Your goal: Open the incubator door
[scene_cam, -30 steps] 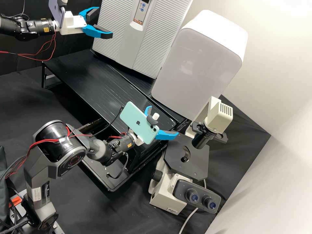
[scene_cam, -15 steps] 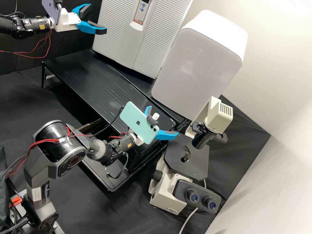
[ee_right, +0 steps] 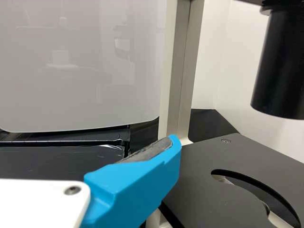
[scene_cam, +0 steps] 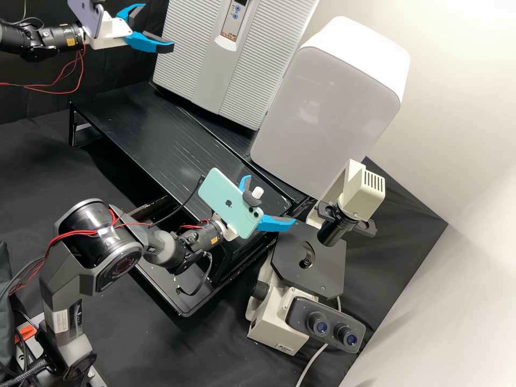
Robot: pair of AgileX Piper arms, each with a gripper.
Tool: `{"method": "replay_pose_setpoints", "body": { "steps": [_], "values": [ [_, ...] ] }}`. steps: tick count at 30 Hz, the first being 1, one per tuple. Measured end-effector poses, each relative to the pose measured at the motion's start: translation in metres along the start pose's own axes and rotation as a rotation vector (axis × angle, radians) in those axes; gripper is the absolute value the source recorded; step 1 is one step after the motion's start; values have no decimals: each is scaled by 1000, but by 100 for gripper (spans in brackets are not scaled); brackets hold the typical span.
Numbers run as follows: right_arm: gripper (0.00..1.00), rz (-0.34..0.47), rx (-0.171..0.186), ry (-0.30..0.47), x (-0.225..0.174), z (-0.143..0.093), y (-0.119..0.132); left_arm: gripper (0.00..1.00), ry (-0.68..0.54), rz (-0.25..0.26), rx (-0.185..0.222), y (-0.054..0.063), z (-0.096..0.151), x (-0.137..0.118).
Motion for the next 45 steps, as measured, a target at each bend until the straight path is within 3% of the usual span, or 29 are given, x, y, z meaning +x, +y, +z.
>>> {"method": "replay_pose_setpoints", "body": {
  "steps": [7,25,45],
  "values": [
    [100,0,0,0,0,0,0,100,-57,-4,-1,2,10,13],
    [100,0,0,0,0,0,0,100,-129,7,-16,5,38,13],
    [100,0,0,0,0,0,0,100,-113,9,-19,6,35,12]
  ]
}}
